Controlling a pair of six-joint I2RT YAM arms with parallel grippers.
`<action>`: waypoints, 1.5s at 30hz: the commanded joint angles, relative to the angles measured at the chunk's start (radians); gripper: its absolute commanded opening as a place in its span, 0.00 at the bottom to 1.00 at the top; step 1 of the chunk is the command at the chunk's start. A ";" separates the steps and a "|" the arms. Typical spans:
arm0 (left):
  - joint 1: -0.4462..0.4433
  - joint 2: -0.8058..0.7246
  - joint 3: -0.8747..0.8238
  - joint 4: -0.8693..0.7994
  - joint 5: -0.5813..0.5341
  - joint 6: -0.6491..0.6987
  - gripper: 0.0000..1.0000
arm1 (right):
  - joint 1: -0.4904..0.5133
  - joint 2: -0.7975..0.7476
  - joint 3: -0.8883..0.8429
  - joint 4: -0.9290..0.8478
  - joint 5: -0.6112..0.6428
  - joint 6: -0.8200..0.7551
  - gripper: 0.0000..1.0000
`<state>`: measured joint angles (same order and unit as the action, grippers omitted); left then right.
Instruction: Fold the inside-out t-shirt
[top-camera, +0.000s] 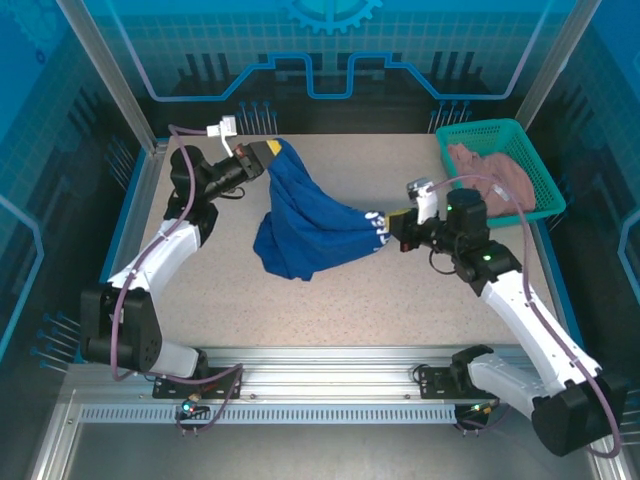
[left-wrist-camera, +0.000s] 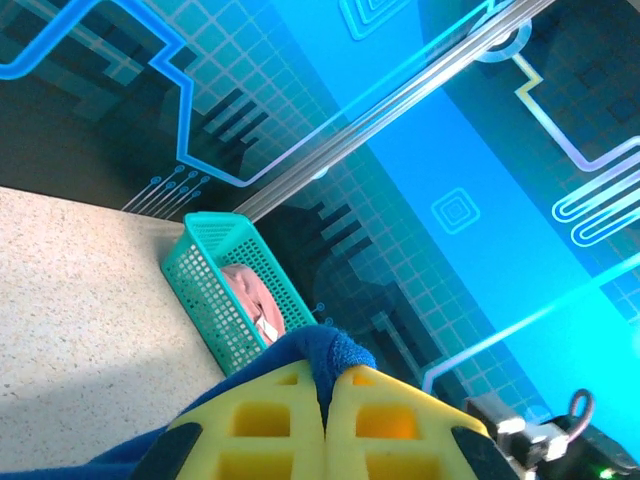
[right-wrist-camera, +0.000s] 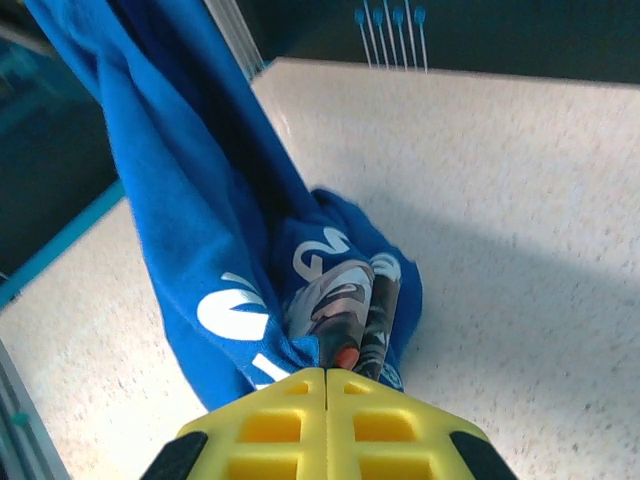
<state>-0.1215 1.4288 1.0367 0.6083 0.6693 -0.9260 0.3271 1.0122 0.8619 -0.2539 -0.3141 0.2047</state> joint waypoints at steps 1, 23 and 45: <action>-0.030 -0.062 0.048 -0.008 -0.012 0.009 0.00 | 0.070 0.058 -0.055 -0.027 0.186 -0.004 0.00; -0.229 -0.137 0.155 -0.334 -0.104 0.276 0.00 | 0.362 0.333 0.236 0.317 0.061 -0.097 0.69; -0.219 -0.155 0.106 -0.580 -0.294 0.542 0.11 | 0.173 0.220 0.158 0.275 -0.111 0.039 0.00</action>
<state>-0.3668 1.2881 1.1564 0.0143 0.4091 -0.4419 0.5529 1.2491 1.0241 0.0231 -0.3435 0.1612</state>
